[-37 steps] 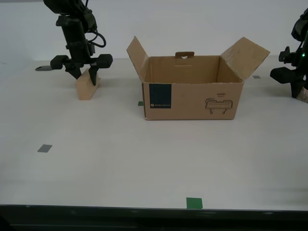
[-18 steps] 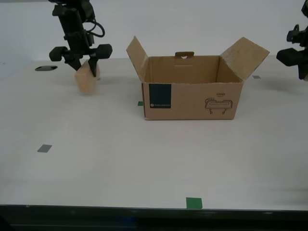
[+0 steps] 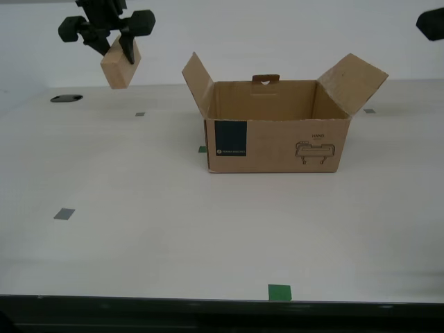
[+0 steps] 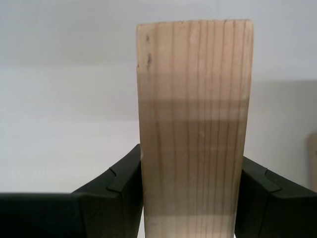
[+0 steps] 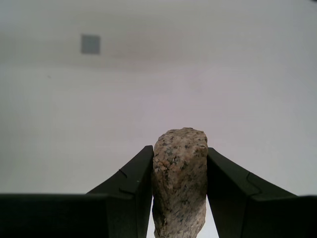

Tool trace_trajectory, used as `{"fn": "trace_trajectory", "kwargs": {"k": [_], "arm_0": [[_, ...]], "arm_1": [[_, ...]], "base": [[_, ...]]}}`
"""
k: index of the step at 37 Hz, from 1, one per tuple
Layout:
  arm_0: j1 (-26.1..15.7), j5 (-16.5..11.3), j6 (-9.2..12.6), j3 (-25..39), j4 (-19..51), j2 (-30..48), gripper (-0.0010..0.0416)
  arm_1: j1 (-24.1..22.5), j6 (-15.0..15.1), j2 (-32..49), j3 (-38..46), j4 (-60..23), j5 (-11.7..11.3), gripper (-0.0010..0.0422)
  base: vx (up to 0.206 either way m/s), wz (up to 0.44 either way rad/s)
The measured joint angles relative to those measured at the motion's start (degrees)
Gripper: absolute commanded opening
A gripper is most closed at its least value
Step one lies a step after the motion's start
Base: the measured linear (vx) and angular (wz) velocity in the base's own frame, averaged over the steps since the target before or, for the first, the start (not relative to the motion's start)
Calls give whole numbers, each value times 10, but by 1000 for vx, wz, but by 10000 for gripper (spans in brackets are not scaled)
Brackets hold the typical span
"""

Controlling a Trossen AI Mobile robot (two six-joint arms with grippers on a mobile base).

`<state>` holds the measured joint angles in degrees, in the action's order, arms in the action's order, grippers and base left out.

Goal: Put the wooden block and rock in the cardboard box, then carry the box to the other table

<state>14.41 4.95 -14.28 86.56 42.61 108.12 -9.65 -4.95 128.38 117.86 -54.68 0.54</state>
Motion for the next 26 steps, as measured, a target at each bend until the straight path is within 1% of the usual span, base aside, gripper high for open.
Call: {"fn": "trace_trajectory", "kwargs": {"k": [1,4,10,17,21,23,24,26], "arm_0": [[0,-8,4,-1,0,-7,-1],[-4,-18,10,-3,0,-30,-1],[-23,-19,16,-3,4,-73,-1],[-62,-28,24,-3,9,-121,-1],[-88,-49,33,-3,11,-146,-1],[-101,-64,37,-3,11,-157,-1],[-108,-70,38,-3,11,-162,-1],[-121,-80,39,-3,11,-171,-1]], "arm_1": [[-1,0,-6,0,0,5,-1],[-4,3,-23,0,1,13,-1],[-19,4,-55,0,1,14,-1],[-48,13,-91,0,4,14,-1],[-67,18,-108,0,9,16,-1],[-77,18,-114,0,16,28,-1],[-81,19,-116,0,21,41,-1],[-90,19,-119,0,31,75,-1]], "base": [[0,0],[0,0],[0,0],[0,0],[0,0],[0,0],[0,0],[0,0]]}}
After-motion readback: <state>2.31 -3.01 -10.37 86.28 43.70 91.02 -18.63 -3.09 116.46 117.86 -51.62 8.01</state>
